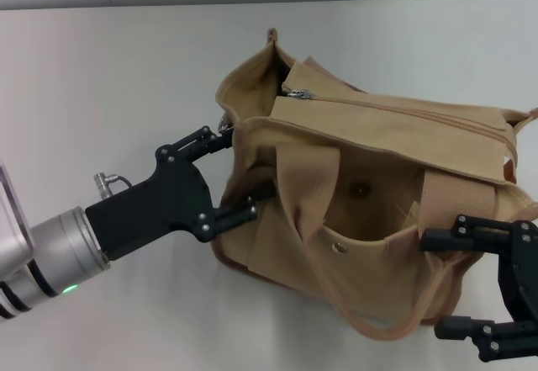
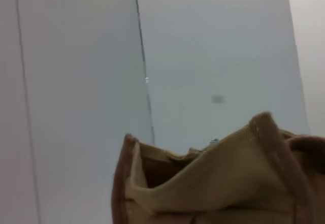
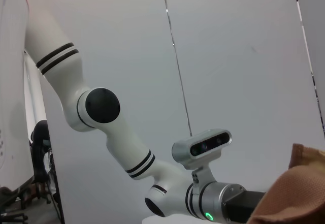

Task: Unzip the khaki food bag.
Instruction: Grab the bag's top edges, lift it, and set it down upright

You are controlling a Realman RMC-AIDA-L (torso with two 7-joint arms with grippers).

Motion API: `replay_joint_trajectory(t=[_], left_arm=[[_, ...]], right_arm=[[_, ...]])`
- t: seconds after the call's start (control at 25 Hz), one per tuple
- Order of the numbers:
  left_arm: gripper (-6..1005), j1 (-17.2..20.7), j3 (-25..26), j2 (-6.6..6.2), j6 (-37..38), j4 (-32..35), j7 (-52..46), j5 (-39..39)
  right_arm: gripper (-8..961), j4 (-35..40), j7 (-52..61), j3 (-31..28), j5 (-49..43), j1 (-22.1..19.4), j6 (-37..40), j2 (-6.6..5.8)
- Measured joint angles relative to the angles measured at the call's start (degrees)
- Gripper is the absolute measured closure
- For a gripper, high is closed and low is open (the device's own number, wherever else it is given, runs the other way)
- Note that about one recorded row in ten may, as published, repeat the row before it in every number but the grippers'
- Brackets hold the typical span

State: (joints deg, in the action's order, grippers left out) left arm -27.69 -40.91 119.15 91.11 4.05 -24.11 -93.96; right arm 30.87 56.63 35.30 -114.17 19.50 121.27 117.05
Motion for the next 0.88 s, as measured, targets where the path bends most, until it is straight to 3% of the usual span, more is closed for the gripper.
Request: replay_joint_trajectory(t=[0.28,0.44,0.72,0.88], left_arm=[[314,0.0,1.2,0.04,-0.3,-2.2,2.2,3.1],[524,0.1,1.2,0.03,0.2,-2.7,2.3,4.9],[764,0.2,1.9,0.00,3.4,-1.9,4.4,6.5],[843,-0.2,2.0,-0.21,5.2,-0.6,4.9,7.5]], right_arm=[[158,0.1,-0.1,-0.5,0.2,0.2,0.0,0.06],[158,0.1,-0.1,-1.0,0.2,0.1,-0.1,0.18],[158,0.1,-0.3,-4.9,0.3,-0.2,0.0,0.33],[158,0.0,-0.4,-8.0,0.3,-0.4,0.1,0.39]])
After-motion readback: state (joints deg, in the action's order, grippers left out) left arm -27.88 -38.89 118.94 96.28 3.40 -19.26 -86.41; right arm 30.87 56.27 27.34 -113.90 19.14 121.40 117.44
